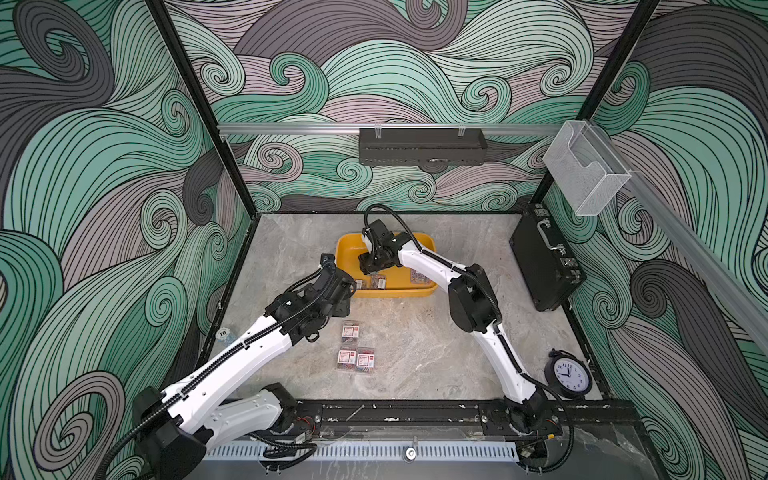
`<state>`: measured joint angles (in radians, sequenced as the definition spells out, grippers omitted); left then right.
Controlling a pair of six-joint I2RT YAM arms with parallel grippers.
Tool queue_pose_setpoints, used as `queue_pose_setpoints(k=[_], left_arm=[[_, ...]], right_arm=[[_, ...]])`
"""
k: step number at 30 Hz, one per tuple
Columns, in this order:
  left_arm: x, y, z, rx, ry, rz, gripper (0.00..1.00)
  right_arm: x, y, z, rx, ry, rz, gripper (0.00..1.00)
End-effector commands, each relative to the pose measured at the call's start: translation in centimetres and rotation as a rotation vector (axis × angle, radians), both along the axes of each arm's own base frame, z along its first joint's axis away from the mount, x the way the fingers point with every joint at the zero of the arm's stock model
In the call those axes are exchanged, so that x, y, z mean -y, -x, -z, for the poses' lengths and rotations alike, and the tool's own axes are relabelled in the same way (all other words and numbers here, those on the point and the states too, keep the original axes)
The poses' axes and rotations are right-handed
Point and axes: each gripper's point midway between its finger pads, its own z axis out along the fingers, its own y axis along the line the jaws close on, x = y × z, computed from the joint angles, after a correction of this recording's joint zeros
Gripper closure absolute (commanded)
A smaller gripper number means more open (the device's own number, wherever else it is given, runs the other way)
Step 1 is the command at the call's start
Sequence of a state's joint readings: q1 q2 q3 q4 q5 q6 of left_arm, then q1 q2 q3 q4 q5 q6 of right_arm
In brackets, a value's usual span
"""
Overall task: Take the paper clips out of the storage box
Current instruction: Adjust the boxed paper clips in the storage box.
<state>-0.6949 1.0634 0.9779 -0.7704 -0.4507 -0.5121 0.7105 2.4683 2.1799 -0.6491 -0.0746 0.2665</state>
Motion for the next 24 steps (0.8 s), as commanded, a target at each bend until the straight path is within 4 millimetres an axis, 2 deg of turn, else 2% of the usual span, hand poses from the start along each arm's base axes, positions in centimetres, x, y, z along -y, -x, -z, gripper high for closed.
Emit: queue_pose_setpoints(k=[1, 6, 10, 14, 18, 24], left_arm=[[-0.3, 0.2, -0.5, -0.012, -0.005, -0.002, 0.30], [-0.3, 0.2, -0.5, -0.010, -0.002, -0.004, 0.30], [0.1, -0.1, -0.1, -0.006, 0.001, 0.007, 0.29], [0.4, -0.6, 0.3, -0.017, -0.006, -0.003, 0.29], [1.0, -1.2, 0.7, -0.028, -0.011, 0.000, 0.28], [2.1, -2.9, 1.1, -0.054, -0.022, 0.010, 0.27]], right_arm=[[-1.1, 0.8, -1.8, -0.018, -0.072, -0.012, 0.34], [-0.8, 0.3, -1.7, -0.003, -0.057, 0.014, 0.33], [-1.9, 1.2, -1.6, -0.040, -0.114, -0.031, 0.34], [-1.8, 1.4, -2.4, -0.037, -0.142, -0.042, 0.34], [-0.6, 1.5, -4.0, -0.001, -0.158, -0.039, 0.34], [2.3, 2.4, -7.2, 0.075, -0.147, -0.018, 0.34]])
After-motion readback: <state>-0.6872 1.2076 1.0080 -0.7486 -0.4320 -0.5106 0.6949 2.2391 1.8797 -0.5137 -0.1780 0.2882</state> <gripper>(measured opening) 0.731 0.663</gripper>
